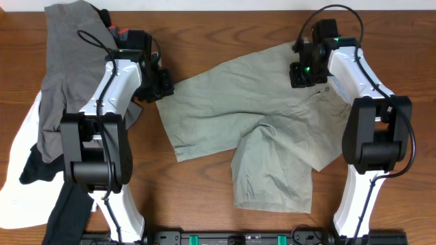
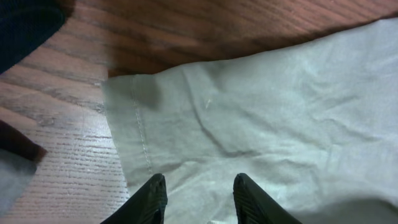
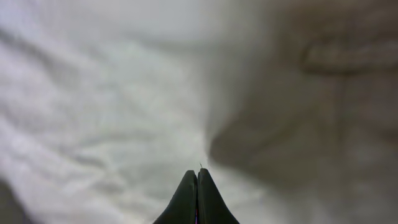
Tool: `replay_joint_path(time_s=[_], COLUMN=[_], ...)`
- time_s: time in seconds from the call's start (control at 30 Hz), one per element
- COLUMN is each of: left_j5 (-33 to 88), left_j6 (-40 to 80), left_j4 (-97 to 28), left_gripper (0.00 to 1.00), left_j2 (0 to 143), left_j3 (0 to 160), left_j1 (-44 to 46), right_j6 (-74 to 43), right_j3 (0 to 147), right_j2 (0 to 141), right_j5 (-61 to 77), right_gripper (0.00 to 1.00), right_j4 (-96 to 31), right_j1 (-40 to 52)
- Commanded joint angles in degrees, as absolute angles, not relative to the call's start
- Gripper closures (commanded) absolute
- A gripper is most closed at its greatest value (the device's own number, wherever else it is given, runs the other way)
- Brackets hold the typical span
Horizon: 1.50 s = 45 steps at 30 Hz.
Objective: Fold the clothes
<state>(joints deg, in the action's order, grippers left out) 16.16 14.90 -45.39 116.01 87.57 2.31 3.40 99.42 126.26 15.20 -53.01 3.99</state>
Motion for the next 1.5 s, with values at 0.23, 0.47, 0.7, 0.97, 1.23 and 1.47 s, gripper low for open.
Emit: replay_joint_path(time_s=[0.23,0.47,0.7,0.97,1.23,1.47], left_j5=[15.77,15.33,15.33,15.35,15.35,15.35], left_j6=[12.67,12.64,12.64,12.69,12.69,12.69], left_j4=[-44.27,-43.83,-42.96,-41.65,-40.42,-40.38], left_gripper=[0.61,0.56,0.42,0.26,0.26,0.25], left_j2=[114.34,114.34,114.34,114.34,114.34,114.34], left_j3=[87.99,87.99,87.99,87.99,87.99,87.99], left_j1=[2.33,2.33,2.33,2.33,2.33,2.33], right_j6=[7.99,7.09,5.5,-3.66,-18.39,-25.23], right_j3=[99.83,98.43,98.43,98.43,98.45,98.45], right_j2=[126.78,127.76,133.51,139.17,142.34,142.34], right_j5=[20.27,16.71,16.51,13.69,1.04,-5.45], right_gripper=[0.99,0.99,0.99,0.99,0.99,0.99], right_j4=[-62.78,-60.05,-56.93,-44.14,-31.0,-30.46], right_j1=[9.15,12.19,13.78,14.68,12.93,7.38])
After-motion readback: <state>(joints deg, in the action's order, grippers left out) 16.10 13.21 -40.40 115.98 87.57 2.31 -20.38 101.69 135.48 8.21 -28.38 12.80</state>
